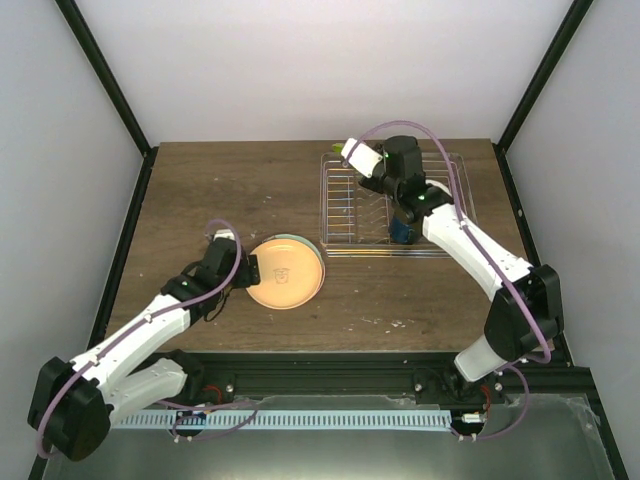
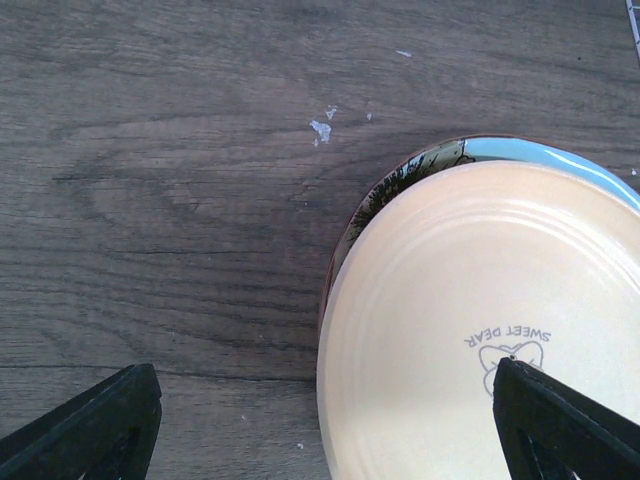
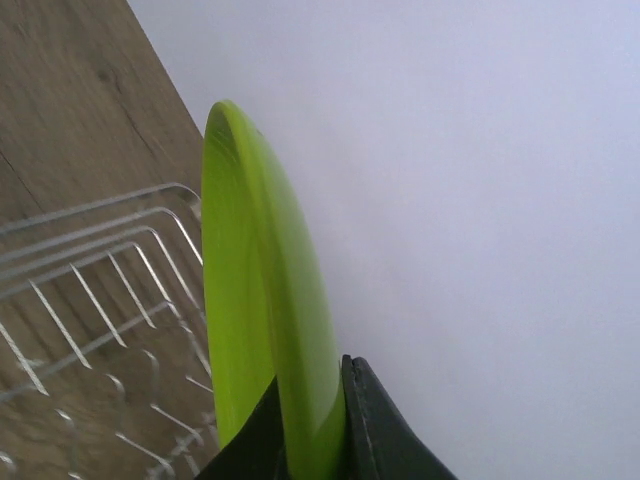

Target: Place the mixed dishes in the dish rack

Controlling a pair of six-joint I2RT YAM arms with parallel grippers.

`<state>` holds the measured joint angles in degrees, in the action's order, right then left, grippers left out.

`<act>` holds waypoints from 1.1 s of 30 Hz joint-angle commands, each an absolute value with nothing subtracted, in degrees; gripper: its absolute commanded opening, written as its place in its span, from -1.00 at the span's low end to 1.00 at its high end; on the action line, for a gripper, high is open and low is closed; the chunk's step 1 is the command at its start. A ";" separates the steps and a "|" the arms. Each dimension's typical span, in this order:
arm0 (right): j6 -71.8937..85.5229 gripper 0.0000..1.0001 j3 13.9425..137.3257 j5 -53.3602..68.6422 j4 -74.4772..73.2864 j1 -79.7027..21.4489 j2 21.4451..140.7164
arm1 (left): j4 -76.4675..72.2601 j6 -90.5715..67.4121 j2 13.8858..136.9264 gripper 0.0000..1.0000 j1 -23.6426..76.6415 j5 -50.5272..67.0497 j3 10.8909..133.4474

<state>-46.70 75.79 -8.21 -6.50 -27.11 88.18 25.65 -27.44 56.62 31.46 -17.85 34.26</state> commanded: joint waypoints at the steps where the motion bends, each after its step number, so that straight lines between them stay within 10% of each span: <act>1: -67.15 -0.99 73.90 -10.55 -0.70 -26.40 88.60 | 24.54 -27.49 55.73 0.85 31.11 -17.86 33.27; 33: -82.78 -0.99 72.10 -5.62 3.03 -21.22 98.87 | 26.10 -27.27 55.18 0.85 30.33 -18.06 33.72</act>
<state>-81.87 68.45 -7.64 2.76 -22.44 98.24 25.87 -27.42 55.13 30.76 -17.78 33.54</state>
